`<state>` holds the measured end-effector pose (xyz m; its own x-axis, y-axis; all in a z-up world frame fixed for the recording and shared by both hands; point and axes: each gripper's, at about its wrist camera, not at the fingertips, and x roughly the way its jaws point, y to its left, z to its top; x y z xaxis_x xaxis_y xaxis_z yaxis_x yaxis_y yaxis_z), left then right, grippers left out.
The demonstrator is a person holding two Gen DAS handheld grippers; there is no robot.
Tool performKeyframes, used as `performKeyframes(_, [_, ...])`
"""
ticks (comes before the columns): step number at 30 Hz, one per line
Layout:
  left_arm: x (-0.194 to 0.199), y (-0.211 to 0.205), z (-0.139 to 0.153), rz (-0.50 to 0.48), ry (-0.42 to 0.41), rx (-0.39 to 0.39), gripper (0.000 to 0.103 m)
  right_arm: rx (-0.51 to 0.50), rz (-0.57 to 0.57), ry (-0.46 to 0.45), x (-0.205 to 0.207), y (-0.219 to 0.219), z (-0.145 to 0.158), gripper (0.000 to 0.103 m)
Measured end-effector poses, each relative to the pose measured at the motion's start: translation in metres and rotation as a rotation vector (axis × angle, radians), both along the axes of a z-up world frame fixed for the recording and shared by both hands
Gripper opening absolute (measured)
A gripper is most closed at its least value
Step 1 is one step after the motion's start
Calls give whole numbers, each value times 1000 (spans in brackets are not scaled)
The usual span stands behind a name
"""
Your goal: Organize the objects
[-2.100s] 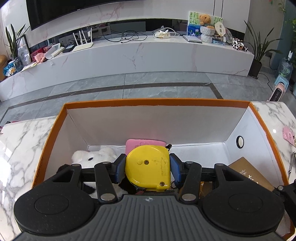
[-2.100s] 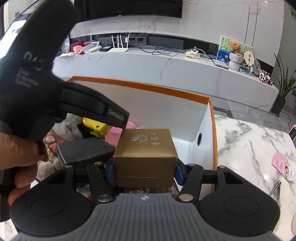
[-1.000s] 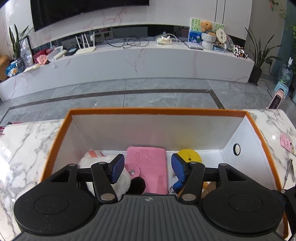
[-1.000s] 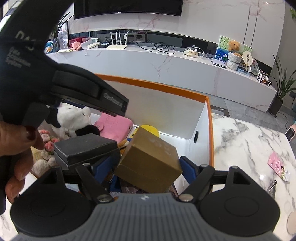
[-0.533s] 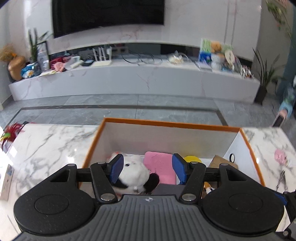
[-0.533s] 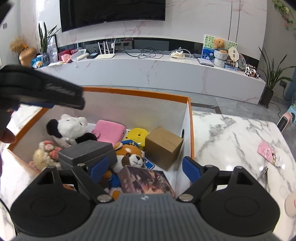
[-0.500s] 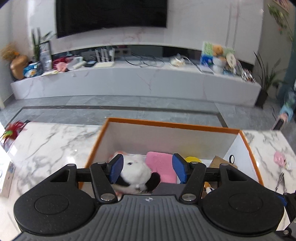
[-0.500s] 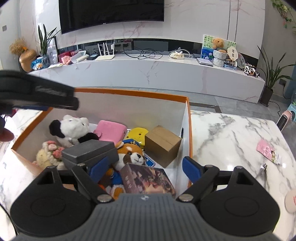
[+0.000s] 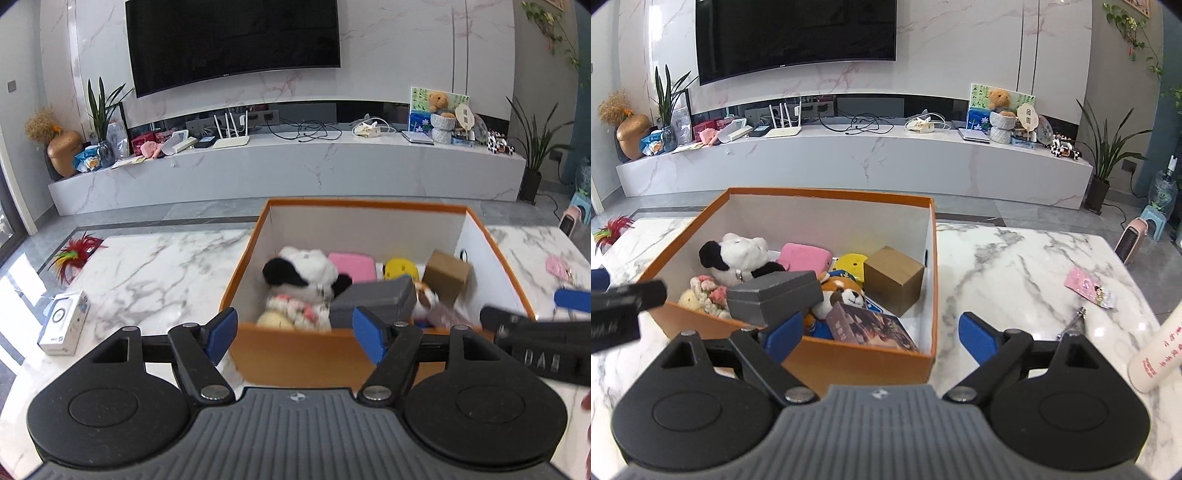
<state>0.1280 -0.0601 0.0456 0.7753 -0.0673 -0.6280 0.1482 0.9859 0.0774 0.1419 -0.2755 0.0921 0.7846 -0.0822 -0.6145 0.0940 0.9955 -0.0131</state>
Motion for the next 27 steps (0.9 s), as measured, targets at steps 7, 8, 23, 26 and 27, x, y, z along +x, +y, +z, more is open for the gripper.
performKeyframes(7, [-29,12,-5,0,-10,-40,84,-11,1,2,-23,1,-1,92])
performKeyframes(8, [-31,13,-4,1,-18,-49,85,-13,4,1,-26,1,-1,92])
performKeyframes(23, [-41,22,7,82,-141,-41,88,-26,4,3,-28,-3,-1,93])
performKeyframes(26, [-46,28,10,98,-188,-95,88,-27,10,2,-27,-1,-1,93])
performKeyframes(27, [-47,29,12,123,-202,-100,88,-27,10,1,-27,-1,-1,93])
